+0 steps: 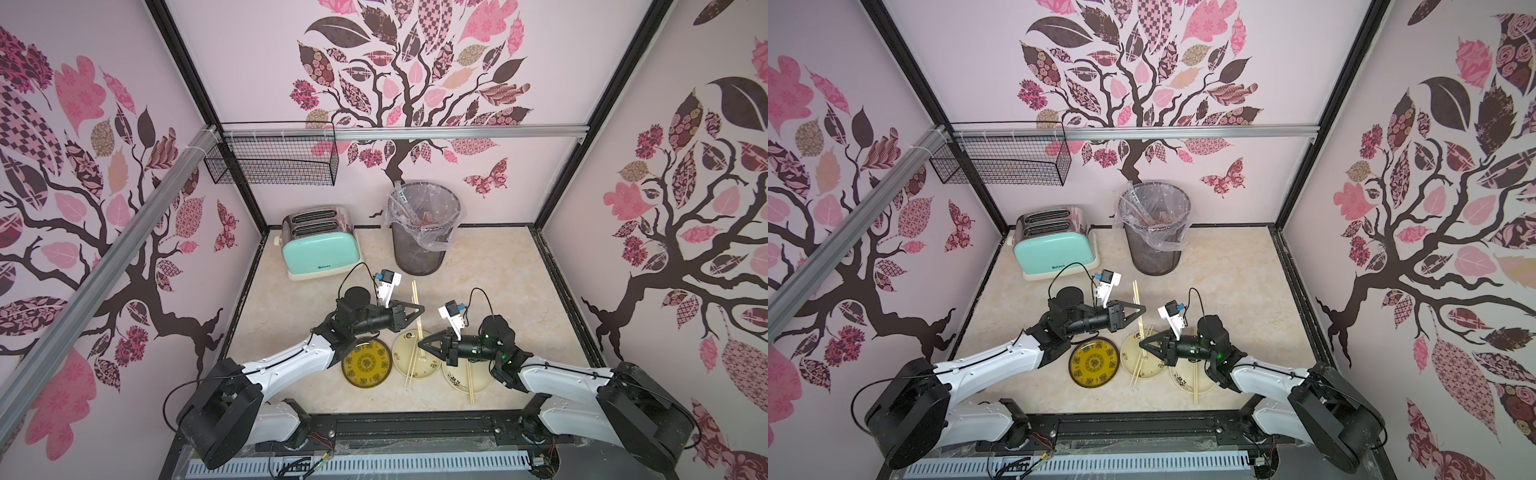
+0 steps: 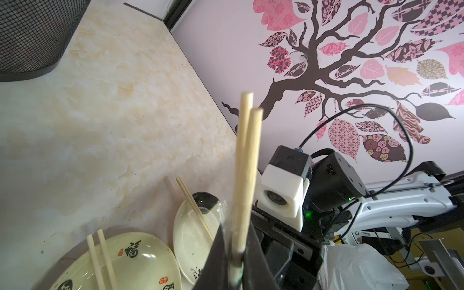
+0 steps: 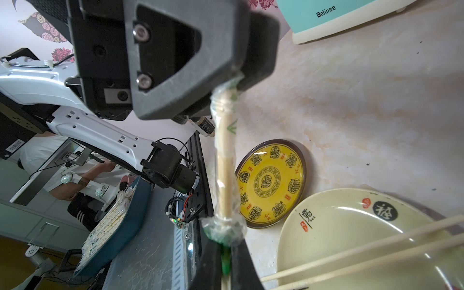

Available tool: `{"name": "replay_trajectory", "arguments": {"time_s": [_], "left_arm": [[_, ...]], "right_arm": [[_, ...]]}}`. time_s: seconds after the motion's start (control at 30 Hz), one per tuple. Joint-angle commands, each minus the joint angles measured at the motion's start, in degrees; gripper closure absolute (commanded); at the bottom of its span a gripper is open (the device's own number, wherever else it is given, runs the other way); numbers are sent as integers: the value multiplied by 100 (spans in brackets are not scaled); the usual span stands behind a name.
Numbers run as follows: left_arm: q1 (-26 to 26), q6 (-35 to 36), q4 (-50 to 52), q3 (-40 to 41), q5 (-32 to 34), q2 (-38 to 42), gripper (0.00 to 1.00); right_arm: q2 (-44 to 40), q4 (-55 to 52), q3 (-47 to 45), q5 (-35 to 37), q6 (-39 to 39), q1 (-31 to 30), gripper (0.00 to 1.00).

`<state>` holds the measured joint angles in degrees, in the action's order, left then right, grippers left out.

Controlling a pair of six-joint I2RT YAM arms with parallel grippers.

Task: Remove the packaging of disposable chopsticks
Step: Remove the packet bag from the disposable chopsticks.

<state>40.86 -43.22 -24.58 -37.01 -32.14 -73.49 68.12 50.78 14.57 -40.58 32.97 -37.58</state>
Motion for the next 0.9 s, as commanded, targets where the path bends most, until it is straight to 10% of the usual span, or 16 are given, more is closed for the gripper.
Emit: {"name": "replay_trajectory", "arguments": {"time_s": [0.0,0.53,0.87], "left_arm": [[43,212,918,-300,-45,261,75],[-652,396,1201,-1395,-558,236,45],[-667,490,1178,-1809,-654,-411,63]], "right_arm": [[-101,599,264,269,-142,67,100],[-50,599,284,181,-127,73,100],[-113,582,266,180,-146,68,100]]}}
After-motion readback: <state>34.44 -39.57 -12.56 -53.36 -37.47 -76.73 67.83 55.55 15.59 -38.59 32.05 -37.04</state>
